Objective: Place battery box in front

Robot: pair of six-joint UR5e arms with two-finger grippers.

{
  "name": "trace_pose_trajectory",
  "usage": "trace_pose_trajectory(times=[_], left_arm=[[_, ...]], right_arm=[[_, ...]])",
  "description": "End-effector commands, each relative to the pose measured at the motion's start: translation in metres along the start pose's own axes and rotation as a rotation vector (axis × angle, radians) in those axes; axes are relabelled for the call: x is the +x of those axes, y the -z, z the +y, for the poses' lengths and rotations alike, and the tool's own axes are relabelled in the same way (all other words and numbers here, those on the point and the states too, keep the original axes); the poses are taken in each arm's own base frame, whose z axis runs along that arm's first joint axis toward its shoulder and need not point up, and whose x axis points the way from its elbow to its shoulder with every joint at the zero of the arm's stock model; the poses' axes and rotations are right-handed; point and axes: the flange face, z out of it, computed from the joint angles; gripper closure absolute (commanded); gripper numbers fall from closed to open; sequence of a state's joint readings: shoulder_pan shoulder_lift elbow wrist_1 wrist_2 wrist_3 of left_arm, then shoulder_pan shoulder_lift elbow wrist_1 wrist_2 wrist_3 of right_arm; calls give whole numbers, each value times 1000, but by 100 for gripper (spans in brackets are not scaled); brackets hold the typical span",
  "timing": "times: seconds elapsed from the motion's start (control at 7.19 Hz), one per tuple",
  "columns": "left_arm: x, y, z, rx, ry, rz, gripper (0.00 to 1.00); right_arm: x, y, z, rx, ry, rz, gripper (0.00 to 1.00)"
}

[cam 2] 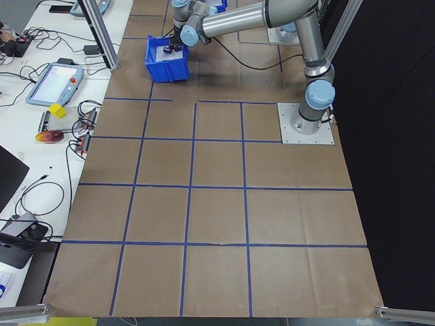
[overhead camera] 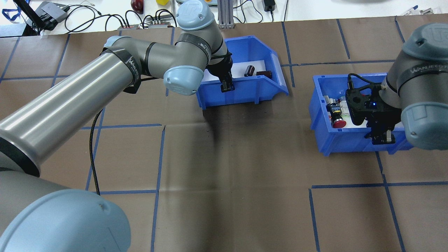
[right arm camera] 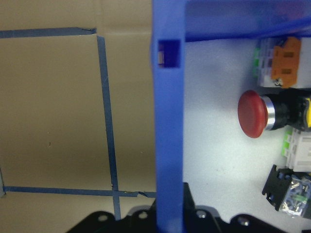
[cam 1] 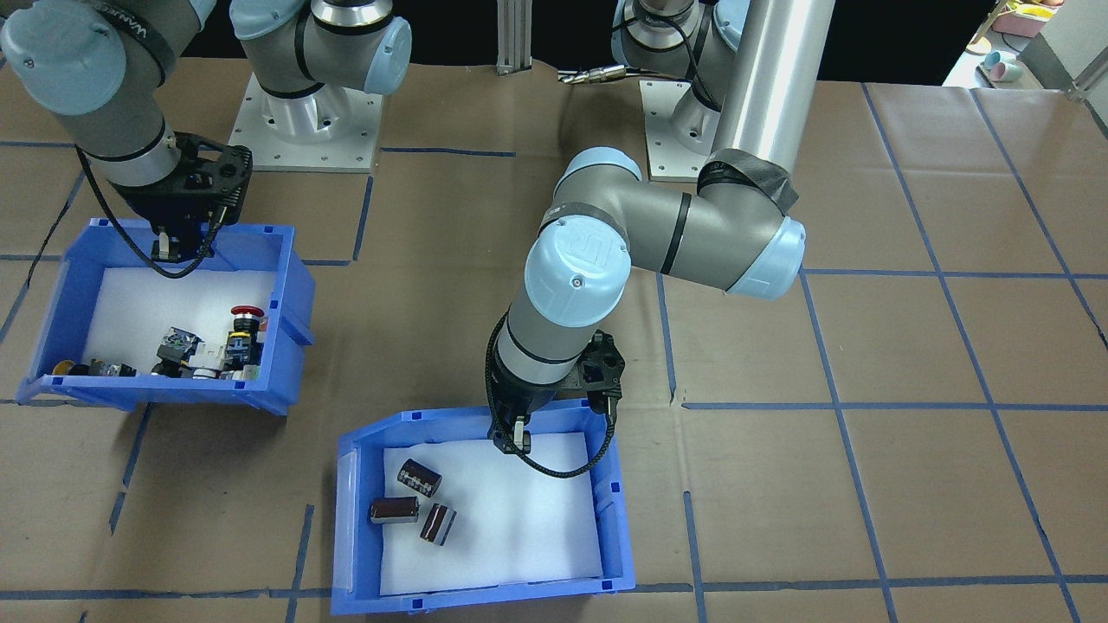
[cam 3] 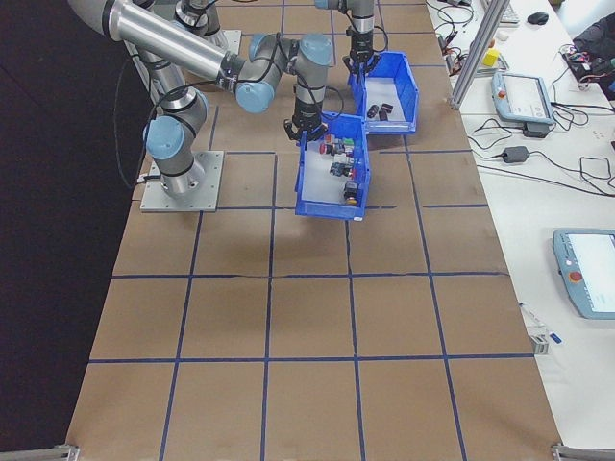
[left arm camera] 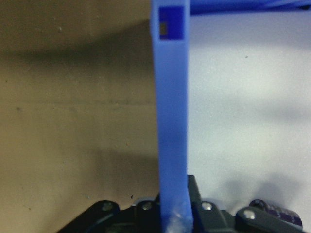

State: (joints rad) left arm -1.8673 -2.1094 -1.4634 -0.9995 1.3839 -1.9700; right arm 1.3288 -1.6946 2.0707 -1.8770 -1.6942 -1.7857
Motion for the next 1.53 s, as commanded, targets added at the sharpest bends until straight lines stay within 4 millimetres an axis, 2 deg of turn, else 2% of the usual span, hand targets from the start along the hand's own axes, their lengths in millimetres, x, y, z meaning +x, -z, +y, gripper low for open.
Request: trace_pose_trajectory(times=[0.0,0.14,0.28,0.42,0.56,0.7,0.83,0.97,1.11,1.25,1.39], left_arm=[[-1,12,0,7,41,6,19],[-6,33,-2,17,30,-3,19],[-12,69,-6,62,-71,15,20],[-29,114,-13,134,-224,-20,19],[-51,165,-23,198,-477,-41,17],[-70,199,-40,284,-795,-123,9],[-94,229,-51,315,-1024,-159,3],[-120,257,-66,300,-1152,-216,2],[-146,277,-86,256,-1251,-288,1],[-156,293,-104,234,-1390,-307,1],[-169,303,-108,159,-1596,-294,1]], right_arm=[[-35,-9,-15,1,7,-2,92],[-47,-11,-29,-2,34,5,92],[-54,-11,-53,-7,48,9,92],[-65,-9,-92,-18,15,18,92],[-81,-7,-134,-28,-8,37,92],[-94,-6,-163,-31,-25,54,92],[-106,-6,-183,-33,-52,60,92],[-117,-6,-202,-33,-64,68,91],[-123,-7,-221,-23,-50,98,91],[-125,-10,-242,-5,-43,114,91],[-131,-17,-268,12,-28,138,91]])
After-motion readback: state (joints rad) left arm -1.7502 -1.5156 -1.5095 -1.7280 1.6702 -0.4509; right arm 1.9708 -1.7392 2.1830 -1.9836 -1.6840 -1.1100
